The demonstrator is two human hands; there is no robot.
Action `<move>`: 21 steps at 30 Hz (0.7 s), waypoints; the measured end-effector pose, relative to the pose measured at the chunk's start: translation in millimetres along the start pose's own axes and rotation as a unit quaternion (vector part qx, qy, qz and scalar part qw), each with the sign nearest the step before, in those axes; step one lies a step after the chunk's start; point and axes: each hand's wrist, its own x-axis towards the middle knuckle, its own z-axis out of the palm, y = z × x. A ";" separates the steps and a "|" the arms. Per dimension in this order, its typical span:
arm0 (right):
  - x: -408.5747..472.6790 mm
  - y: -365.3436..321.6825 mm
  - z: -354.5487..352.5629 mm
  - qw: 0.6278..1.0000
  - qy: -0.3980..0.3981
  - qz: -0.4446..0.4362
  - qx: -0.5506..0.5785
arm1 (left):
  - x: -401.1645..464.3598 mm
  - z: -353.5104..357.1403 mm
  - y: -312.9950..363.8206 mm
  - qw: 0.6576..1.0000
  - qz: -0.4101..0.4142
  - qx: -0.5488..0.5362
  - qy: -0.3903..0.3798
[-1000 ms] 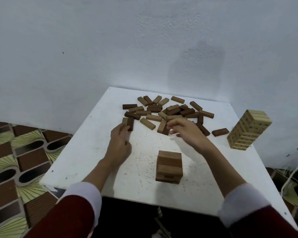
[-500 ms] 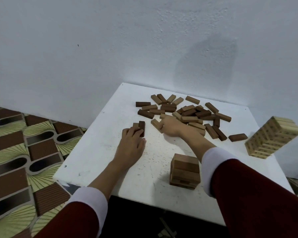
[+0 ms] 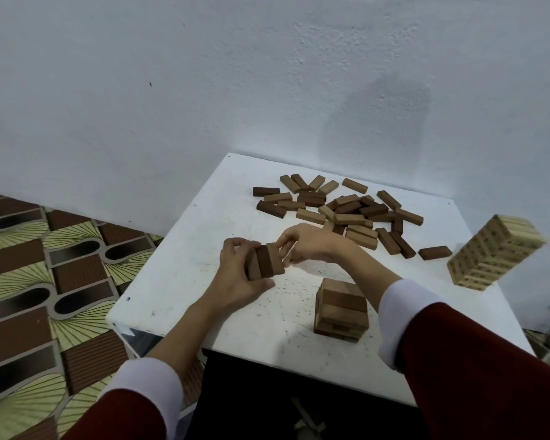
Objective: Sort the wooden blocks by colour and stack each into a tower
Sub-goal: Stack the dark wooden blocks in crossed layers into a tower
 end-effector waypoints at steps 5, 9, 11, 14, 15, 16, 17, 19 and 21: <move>5.3 0.2 9.7 0.994 0.044 -0.030 -0.096 | 11.8 -11.9 -4.3 0.995 -0.014 0.044 -0.090; 11.0 -1.6 12.7 0.989 0.009 -0.033 -0.141 | 10.6 -10.9 -5.6 0.998 0.000 0.003 -0.061; 12.7 -3.1 13.7 0.988 0.008 -0.035 -0.150 | 7.7 -10.1 -3.3 0.999 0.005 -0.010 -0.046; 12.6 -2.7 13.1 0.985 -0.006 -0.037 -0.166 | 6.5 -9.1 -2.9 0.999 0.004 -0.023 -0.041; 11.8 -2.2 13.1 0.983 -0.012 -0.040 -0.179 | 6.2 -8.9 -2.6 0.999 0.005 -0.021 -0.044; 10.7 -1.8 13.8 0.980 -0.016 -0.045 -0.195 | 6.5 -8.7 -2.9 0.999 0.006 -0.019 -0.048; 9.5 -1.6 15.3 0.976 -0.019 -0.049 -0.212 | 6.8 -8.8 -2.6 0.998 0.008 -0.016 -0.052; 8.1 -1.8 19.6 0.969 -0.023 -0.053 -0.242 | 7.8 -9.9 -2.1 0.998 0.010 -0.012 -0.060; 8.8 -2.1 24.9 0.963 -0.020 -0.057 -0.264 | 8.6 -11.2 -1.1 0.998 0.009 -0.007 -0.069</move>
